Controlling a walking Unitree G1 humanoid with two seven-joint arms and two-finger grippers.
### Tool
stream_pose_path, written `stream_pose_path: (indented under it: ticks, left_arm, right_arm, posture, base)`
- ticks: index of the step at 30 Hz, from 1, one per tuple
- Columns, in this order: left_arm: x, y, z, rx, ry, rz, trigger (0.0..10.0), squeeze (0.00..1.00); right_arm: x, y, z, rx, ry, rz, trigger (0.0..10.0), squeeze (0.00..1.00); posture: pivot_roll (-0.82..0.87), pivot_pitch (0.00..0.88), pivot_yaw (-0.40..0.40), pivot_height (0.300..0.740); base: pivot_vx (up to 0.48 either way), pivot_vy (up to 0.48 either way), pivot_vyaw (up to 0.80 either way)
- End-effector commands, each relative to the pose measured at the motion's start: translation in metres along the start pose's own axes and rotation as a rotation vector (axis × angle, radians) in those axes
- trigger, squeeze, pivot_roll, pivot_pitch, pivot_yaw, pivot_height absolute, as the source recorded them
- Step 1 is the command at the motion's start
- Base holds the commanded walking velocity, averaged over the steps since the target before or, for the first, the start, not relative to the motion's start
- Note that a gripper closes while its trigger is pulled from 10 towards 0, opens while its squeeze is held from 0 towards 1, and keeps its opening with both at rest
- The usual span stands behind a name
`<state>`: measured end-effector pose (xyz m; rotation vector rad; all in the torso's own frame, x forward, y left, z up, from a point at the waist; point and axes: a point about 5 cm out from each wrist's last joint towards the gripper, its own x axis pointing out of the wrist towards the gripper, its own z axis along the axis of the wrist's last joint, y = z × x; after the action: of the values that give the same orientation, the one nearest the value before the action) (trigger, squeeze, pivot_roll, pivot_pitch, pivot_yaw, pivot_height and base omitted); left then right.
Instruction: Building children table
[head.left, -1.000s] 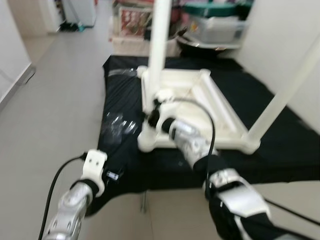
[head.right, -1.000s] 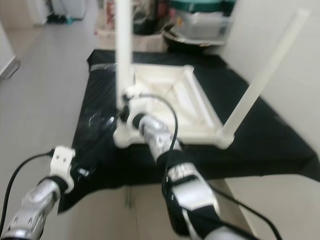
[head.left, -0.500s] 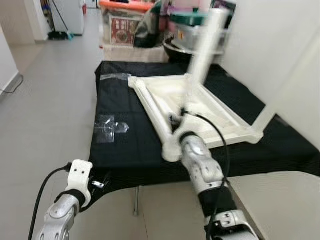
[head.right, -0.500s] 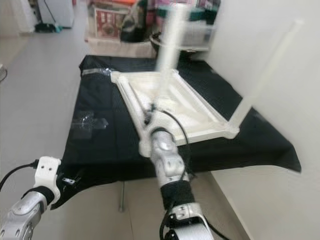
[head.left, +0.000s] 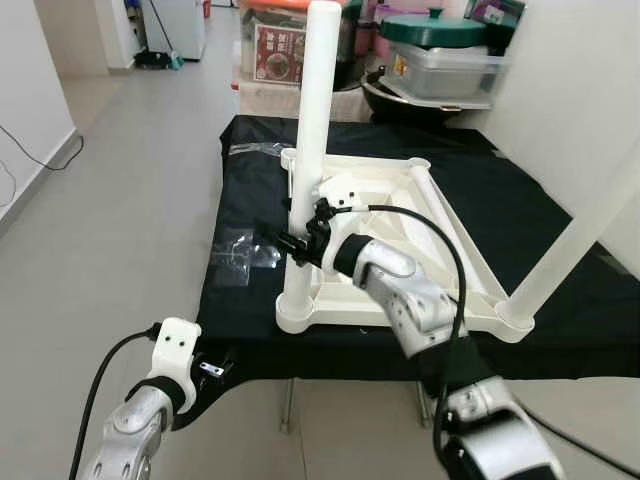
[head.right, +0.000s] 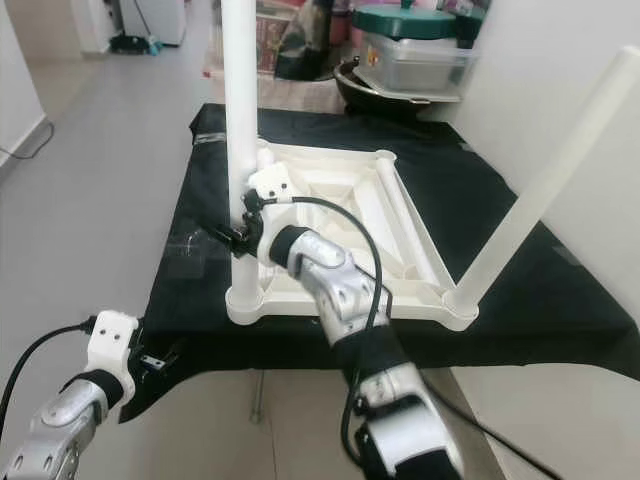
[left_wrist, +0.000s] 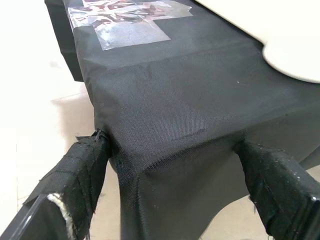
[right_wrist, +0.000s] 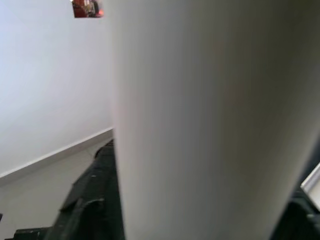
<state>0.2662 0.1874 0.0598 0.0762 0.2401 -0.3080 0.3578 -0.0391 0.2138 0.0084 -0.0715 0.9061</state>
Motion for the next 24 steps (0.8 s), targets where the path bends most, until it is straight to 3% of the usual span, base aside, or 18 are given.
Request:
stream_pose_path:
  ticks: [1, 2, 3, 5, 6, 8, 9, 10, 11, 12, 13, 14, 15, 16, 18, 19, 21, 24]
  left_arm:
    - [0.004, -0.006, 0.003, -0.002, -0.013, -0.022, 10.0, 0.0]
    - [0.004, -0.006, 0.003, -0.002, -0.013, -0.022, 10.0, 0.0]
    - [0.004, -0.006, 0.003, -0.001, -0.014, -0.02, 10.0, 0.0]
    - [0.002, -0.004, 0.003, 0.001, -0.013, -0.018, 10.0, 0.0]
    - [0.002, -0.004, 0.003, 0.001, -0.013, -0.018, 10.0, 0.0]
    - [0.001, -0.005, 0.002, 0.002, -0.009, -0.019, 10.0, 0.0]
    - [0.001, -0.005, 0.002, 0.002, -0.009, -0.019, 10.0, 0.0]
    - [0.001, -0.005, 0.001, 0.002, -0.007, -0.02, 10.0, 0.0]
    - [0.001, -0.005, 0.001, 0.002, -0.007, -0.02, 10.0, 0.0]
    - [0.001, -0.006, 0.001, 0.002, -0.007, -0.021, 10.0, 0.0]
    - [0.001, -0.006, 0.001, 0.001, -0.006, -0.024, 10.0, 0.0]
    - [0.001, -0.006, 0.001, 0.001, -0.006, -0.024, 10.0, 0.0]
    - [0.001, -0.007, 0.001, 0.001, -0.003, -0.029, 10.0, 0.0]
    - [0.001, -0.007, 0.0, 0.002, -0.001, -0.035, 10.0, 0.0]
    - [0.002, -0.008, 0.0, 0.003, 0.0, -0.038, 10.0, 0.0]
    - [0.003, -0.008, 0.001, 0.005, 0.0, -0.04, 10.0, 0.0]
    - [0.003, -0.008, 0.001, 0.005, 0.0, -0.04, 10.0, 0.0]
    - [0.005, -0.006, 0.003, 0.008, -0.005, -0.038, 10.0, 0.0]
  right_arm:
    - [0.008, 0.003, -0.007, 0.014, 0.018, -0.009, 0.0, 0.0]
    - [0.008, 0.003, -0.007, 0.014, 0.018, -0.009, 0.0, 0.0]
    - [0.011, -0.001, -0.01, 0.033, 0.028, -0.092, 0.0, 0.0]
    - [0.009, -0.024, -0.022, 0.089, 0.115, -0.43, 0.0, 0.0]
    - [0.009, -0.024, -0.022, 0.089, 0.115, -0.43, 0.0, 0.0]
    - [-0.023, -0.056, -0.046, 0.192, 0.216, -0.933, 0.0, 0.0]
    - [-0.023, -0.056, -0.046, 0.192, 0.216, -0.933, 0.0, 0.0]
    - [-0.038, -0.063, -0.054, 0.212, 0.241, -1.089, 0.0, 0.0]
    - [-0.038, -0.063, -0.054, 0.212, 0.241, -1.089, 0.0, 0.0]
    - [-0.049, -0.064, -0.056, 0.209, 0.222, -1.185, 1.8, 0.0]
    - [-0.05, -0.056, -0.055, 0.201, 0.191, -1.2, 5.7, 0.0]
    - [-0.05, -0.056, -0.055, 0.201, 0.191, -1.2, 5.7, 0.0]
    - [-0.041, -0.041, -0.049, 0.189, 0.139, -1.109, 10.0, 0.0]
    - [-0.032, -0.026, -0.043, 0.186, 0.091, -1.022, 10.0, 0.0]
    - [-0.025, -0.017, -0.04, 0.186, 0.064, -0.96, 10.0, 0.0]
    - [-0.02, -0.007, -0.033, 0.178, 0.007, -0.883, 10.0, 0.96]
    - [-0.02, -0.007, -0.033, 0.178, 0.007, -0.883, 10.0, 0.96]
    - [-0.015, -0.004, -0.016, 0.155, -0.071, -0.79, 10.0, 1.0]
  posture:
    - [0.1, 0.0, -0.155, 0.74]
    - [0.1, 0.0, -0.155, 0.74]
    - [0.11, 0.0, -0.156, 0.74]
    - [0.11, 0.0, -0.153, 0.74]
    - [0.11, 0.0, -0.153, 0.74]
    - [0.1, 0.0, -0.15, 0.74]
    - [0.1, 0.0, -0.15, 0.74]
    - [0.1, 0.0, -0.149, 0.74]
    - [0.1, 0.0, -0.149, 0.74]
    - [0.1, 0.0, -0.146, 0.74]
    - [0.09, 0.0, -0.138, 0.74]
    - [0.09, 0.0, -0.138, 0.74]
    - [0.09, 0.0, -0.137, 0.74]
    - [0.08, 0.0, -0.128, 0.74]
    - [0.08, 0.0, -0.128, 0.74]
    - [0.08, 0.0, -0.127, 0.74]
    - [0.08, 0.0, -0.127, 0.74]
    - [0.08, 0.0, -0.13, 0.74]
  base:
    - [0.0, 0.0, 0.0]
    - [0.0, 0.0, 0.0]
    - [0.0, 0.0, 0.0]
    - [0.0, 0.0, 0.0]
    - [0.0, 0.0, 0.0]
    - [0.0, 0.0, 0.0]
    - [0.0, 0.0, 0.0]
    - [0.0, 0.0, 0.0]
    - [0.0, 0.0, 0.0]
    - [0.0, 0.0, 0.0]
    - [0.0, 0.0, 0.0]
    - [0.0, 0.0, 0.0]
    - [0.0, 0.0, 0.0]
    - [0.0, 0.0, 0.0]
    - [0.0, 0.0, 0.0]
    - [0.0, 0.0, 0.0]
    - [0.0, 0.0, 0.0]
    - [0.0, 0.0, 0.0]
